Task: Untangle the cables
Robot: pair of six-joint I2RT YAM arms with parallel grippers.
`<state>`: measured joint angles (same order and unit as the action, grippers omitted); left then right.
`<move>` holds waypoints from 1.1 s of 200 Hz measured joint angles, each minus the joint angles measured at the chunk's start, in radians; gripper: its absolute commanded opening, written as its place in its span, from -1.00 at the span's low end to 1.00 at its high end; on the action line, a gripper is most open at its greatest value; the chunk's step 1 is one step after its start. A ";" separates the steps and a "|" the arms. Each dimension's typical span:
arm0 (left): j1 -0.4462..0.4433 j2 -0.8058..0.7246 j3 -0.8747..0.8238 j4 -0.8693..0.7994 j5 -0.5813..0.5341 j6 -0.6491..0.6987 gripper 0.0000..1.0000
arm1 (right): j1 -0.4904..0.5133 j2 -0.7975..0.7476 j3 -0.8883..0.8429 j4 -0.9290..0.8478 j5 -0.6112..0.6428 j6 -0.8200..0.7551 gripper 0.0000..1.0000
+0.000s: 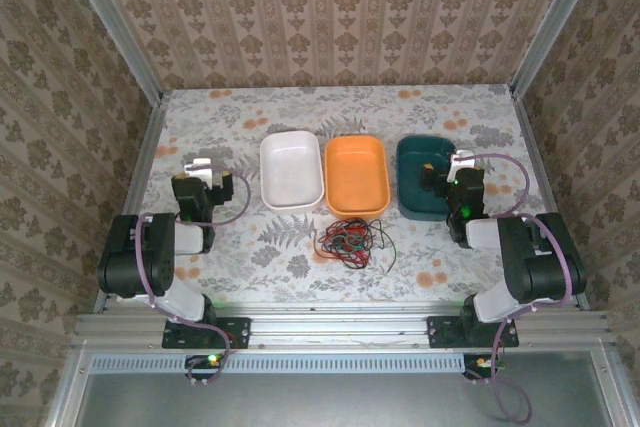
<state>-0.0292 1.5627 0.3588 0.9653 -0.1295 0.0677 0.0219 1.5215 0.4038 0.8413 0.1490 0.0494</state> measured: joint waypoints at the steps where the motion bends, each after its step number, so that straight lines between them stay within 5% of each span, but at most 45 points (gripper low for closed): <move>1: 0.000 0.000 0.000 0.000 0.001 0.000 1.00 | 0.000 0.000 0.000 0.000 0.000 0.000 1.00; 35: -0.003 -0.001 0.012 -0.027 0.022 0.000 1.00 | 0.000 0.000 0.000 -0.001 0.000 0.000 1.00; 55: -0.012 -0.039 0.110 -0.245 0.017 0.001 1.00 | 0.000 -0.013 0.012 -0.060 0.002 0.003 1.00; 110: -0.145 -0.279 0.313 -0.576 -0.238 -0.082 1.00 | 0.037 -0.278 0.366 -0.721 0.106 0.115 0.85; 127: -0.245 -0.352 0.306 -0.666 -0.250 -0.126 1.00 | 0.138 -0.384 0.387 -0.863 0.116 0.147 0.56; 173: -0.699 -0.366 0.277 -0.782 0.059 -0.162 1.00 | 0.446 -0.472 0.344 -1.130 0.011 0.300 0.29; 220: -0.862 -0.211 0.312 -0.862 0.243 -0.150 1.00 | 0.622 -0.383 0.326 -1.203 -0.095 0.372 0.02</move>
<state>-0.8913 1.3514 0.6712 0.1032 0.1139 -0.0826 0.6437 1.1385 0.7296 -0.3618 0.0540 0.4210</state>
